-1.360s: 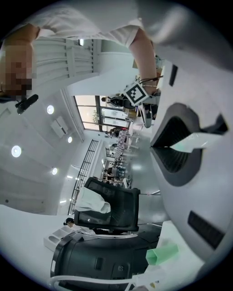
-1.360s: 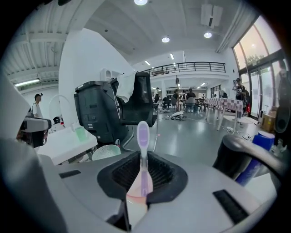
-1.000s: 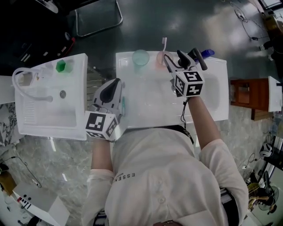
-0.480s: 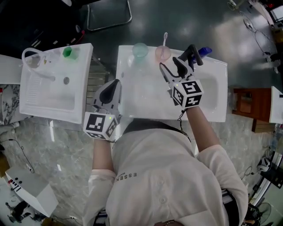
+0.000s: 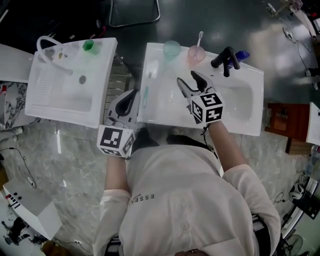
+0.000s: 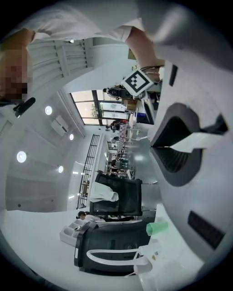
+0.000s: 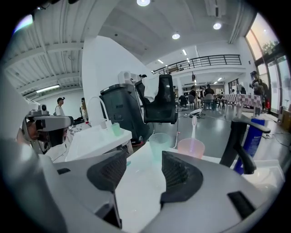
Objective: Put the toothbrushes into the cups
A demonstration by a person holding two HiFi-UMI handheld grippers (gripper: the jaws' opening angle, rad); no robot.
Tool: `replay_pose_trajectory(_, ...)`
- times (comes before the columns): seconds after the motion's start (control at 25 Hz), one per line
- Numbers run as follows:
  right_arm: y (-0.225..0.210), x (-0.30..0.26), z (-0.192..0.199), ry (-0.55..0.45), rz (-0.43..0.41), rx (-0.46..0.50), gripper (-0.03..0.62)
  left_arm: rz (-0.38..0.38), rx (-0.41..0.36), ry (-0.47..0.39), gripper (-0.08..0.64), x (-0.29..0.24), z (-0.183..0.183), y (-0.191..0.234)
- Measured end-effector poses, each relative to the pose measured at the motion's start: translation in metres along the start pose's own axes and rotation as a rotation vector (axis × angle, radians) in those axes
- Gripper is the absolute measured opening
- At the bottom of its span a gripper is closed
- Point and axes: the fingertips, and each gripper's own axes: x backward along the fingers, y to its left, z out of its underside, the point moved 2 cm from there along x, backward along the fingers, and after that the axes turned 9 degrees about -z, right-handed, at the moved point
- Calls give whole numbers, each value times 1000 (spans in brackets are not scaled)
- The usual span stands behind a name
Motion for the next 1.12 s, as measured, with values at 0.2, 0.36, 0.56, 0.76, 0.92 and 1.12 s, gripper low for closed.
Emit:
replay_pose_trajectory(0.2, 34, -38, 12, 53, 41, -65, 242, 61, -29, 9, 2, 7, -2, 45)
replay_pose_trajectory(0.36, 58, -70, 30, 141, 90, -137, 242, 142, -39, 13, 2, 7, 0, 76)
replay_pose_trajectory(0.56, 82, -101, 55, 236, 131, -220, 242, 202, -59, 40, 2, 2, 9, 113)
replay_pose_trajectory(0.76, 94, -120, 83, 352, 164, -288, 242, 237, -41, 84, 2, 1, 25, 139)
replay_pose_trajectory(0.92, 97, -141, 98, 409, 183, -322, 242, 260, -23, 109, 2, -3, 38, 149)
replay_pose_trajectory(1.12, 95, -158, 104, 467, 217, -296, 241, 284, -18, 132, 2, -4, 50, 152)
